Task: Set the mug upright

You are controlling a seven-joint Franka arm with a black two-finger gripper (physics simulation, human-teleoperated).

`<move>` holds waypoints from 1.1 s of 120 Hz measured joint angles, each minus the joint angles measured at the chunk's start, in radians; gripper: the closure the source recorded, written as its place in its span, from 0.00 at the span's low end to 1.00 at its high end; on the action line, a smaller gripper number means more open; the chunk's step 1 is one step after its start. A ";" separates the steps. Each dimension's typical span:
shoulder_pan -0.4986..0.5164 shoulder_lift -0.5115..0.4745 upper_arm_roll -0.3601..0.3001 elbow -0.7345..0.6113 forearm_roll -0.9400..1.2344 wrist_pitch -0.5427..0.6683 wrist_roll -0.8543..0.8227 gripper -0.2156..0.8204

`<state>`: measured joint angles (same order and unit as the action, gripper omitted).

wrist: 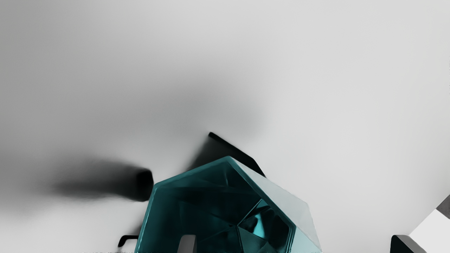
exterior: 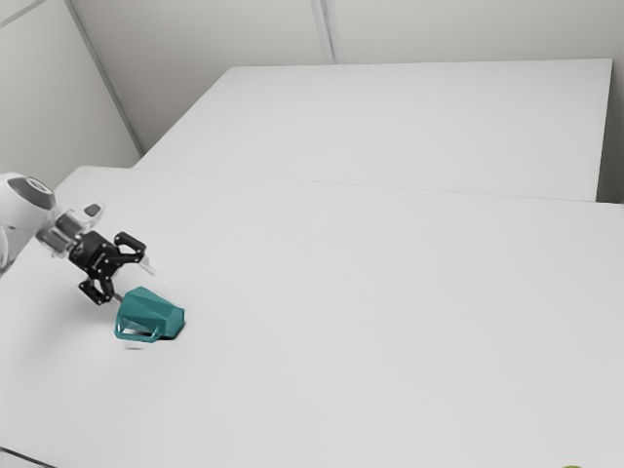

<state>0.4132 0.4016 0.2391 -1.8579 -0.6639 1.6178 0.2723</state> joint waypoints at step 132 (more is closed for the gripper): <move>-0.204 -0.168 -0.155 0.002 0.276 0.132 -0.084 0.96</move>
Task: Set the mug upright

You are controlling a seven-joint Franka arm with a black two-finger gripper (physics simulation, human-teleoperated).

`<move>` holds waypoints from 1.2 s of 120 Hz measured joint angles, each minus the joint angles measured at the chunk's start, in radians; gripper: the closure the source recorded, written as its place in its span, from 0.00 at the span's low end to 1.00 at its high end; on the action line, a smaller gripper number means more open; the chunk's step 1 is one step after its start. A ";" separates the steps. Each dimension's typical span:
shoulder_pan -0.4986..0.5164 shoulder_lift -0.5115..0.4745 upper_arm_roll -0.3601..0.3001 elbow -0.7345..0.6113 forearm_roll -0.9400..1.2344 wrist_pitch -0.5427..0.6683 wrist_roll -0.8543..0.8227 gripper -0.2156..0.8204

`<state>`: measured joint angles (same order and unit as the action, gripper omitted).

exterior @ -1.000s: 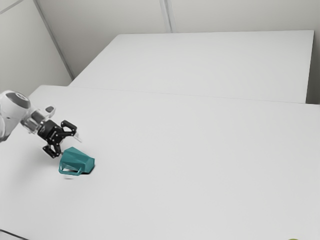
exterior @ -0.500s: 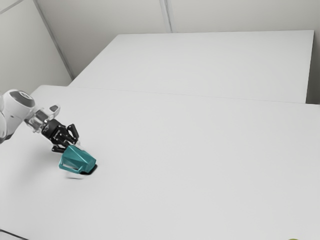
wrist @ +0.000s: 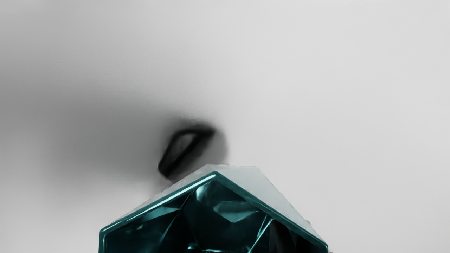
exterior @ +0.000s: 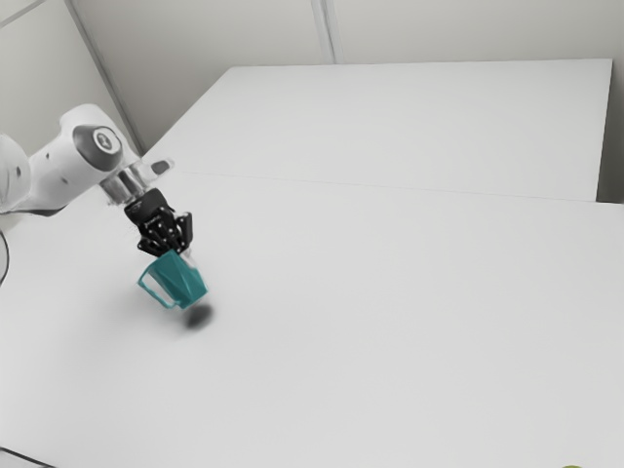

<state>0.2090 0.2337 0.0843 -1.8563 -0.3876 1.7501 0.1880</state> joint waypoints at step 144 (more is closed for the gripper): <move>-0.097 -0.073 -0.197 -0.166 0.425 0.493 -0.504 0.45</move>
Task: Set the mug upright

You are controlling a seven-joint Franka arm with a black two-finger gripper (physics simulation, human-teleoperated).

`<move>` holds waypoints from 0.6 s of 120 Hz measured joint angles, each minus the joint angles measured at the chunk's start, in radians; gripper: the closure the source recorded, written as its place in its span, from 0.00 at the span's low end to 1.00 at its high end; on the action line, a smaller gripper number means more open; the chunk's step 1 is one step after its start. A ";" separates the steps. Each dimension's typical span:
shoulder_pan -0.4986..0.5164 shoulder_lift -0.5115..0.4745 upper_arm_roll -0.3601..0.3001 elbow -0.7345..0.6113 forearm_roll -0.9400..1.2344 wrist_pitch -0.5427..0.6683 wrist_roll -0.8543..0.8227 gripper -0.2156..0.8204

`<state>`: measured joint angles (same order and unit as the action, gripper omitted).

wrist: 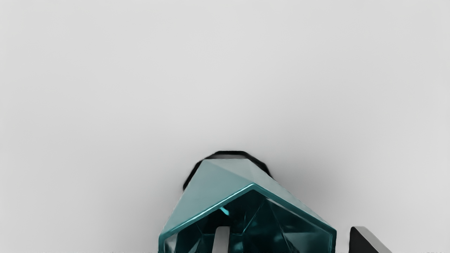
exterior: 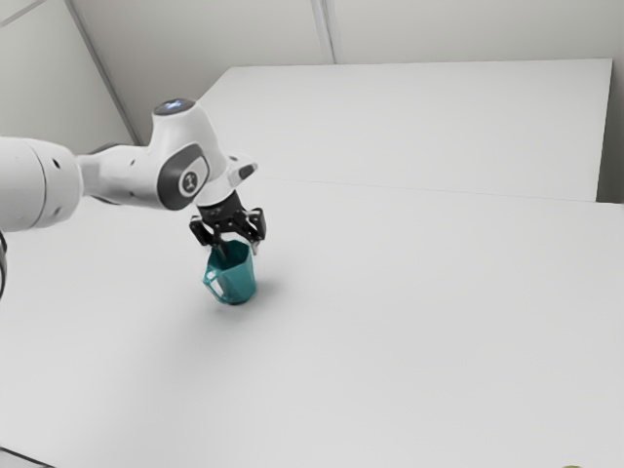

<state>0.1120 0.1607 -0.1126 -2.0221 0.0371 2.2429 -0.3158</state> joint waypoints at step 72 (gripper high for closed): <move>-0.078 -0.149 -0.007 0.208 0.069 -0.287 0.052 0.22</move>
<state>0.0338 0.0118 -0.1196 -1.8145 0.1056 1.9560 -0.2637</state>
